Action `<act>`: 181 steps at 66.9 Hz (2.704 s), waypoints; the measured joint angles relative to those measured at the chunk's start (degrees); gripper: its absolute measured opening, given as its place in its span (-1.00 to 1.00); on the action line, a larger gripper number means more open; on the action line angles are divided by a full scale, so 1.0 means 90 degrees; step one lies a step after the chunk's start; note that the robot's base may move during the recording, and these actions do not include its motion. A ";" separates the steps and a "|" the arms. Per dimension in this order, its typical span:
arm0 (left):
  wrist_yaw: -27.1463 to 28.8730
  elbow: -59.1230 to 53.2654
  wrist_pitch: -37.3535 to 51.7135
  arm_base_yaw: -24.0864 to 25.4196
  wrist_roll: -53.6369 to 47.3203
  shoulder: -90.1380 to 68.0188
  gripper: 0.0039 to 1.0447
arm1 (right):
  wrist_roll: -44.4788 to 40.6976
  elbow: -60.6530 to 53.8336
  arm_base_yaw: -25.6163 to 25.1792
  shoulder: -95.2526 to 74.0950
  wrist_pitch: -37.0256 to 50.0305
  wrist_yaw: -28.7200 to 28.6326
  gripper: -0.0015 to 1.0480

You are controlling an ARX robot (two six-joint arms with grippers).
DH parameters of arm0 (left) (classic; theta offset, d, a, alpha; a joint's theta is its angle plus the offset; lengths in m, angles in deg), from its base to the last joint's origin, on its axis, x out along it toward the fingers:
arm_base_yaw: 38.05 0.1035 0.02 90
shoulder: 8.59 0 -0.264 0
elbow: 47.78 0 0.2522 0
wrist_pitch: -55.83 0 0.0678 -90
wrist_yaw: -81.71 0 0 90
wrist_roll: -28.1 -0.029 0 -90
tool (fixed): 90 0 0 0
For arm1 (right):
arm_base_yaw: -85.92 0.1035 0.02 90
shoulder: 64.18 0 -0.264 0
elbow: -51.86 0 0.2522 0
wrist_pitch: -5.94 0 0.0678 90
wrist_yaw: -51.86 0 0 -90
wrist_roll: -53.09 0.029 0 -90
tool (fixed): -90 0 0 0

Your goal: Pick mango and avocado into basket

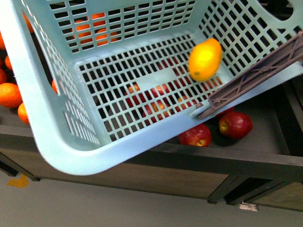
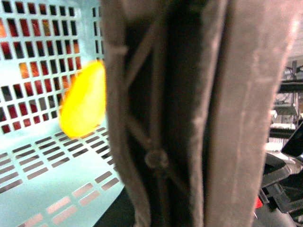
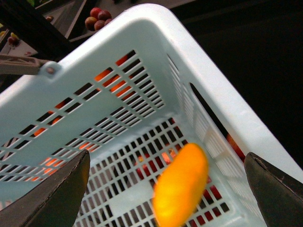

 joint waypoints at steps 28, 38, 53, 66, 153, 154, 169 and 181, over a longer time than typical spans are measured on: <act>-0.0034 0.0000 -0.0005 0.0017 0.0010 -0.0039 -0.72 | -0.2174 -0.2822 -0.0644 0.1355 0.3786 0.1226 -0.05; -0.0007 0.0000 -0.0005 0.0010 -0.0005 -0.0039 -0.72 | -0.2455 -0.3762 -0.0848 0.2016 0.3971 0.0991 -0.66; 0.0015 0.0000 -0.0005 0.0012 -0.0010 -0.0039 -0.72 | -0.2560 -0.4578 -0.1105 0.2880 0.3951 0.0789 -0.96; 0.0000 0.0000 -0.0005 0.0010 -0.0007 -0.0039 -0.72 | -0.2572 -0.4991 -0.1112 0.3470 0.3772 0.0789 -0.69; 0.0027 0.0002 -0.0007 0.0012 -0.0029 -0.0041 -0.72 | -0.2572 -0.5008 -0.1132 0.3497 0.3759 0.0792 0.83; 0.0027 0.0002 -0.0007 0.0012 -0.0029 -0.0041 -0.72 | -0.2569 -0.5008 -0.1132 0.3497 0.3759 0.0789 0.83; -0.0007 0.0022 -0.0007 0.0010 -0.0029 -0.0041 -0.72 | -0.2572 -0.5010 -0.1132 0.3509 0.3759 0.0794 0.83; 0.0010 0.0022 -0.0007 0.0012 -0.0027 -0.0041 -0.72 | -0.2572 -0.5010 -0.1132 0.3502 0.3759 0.0792 0.83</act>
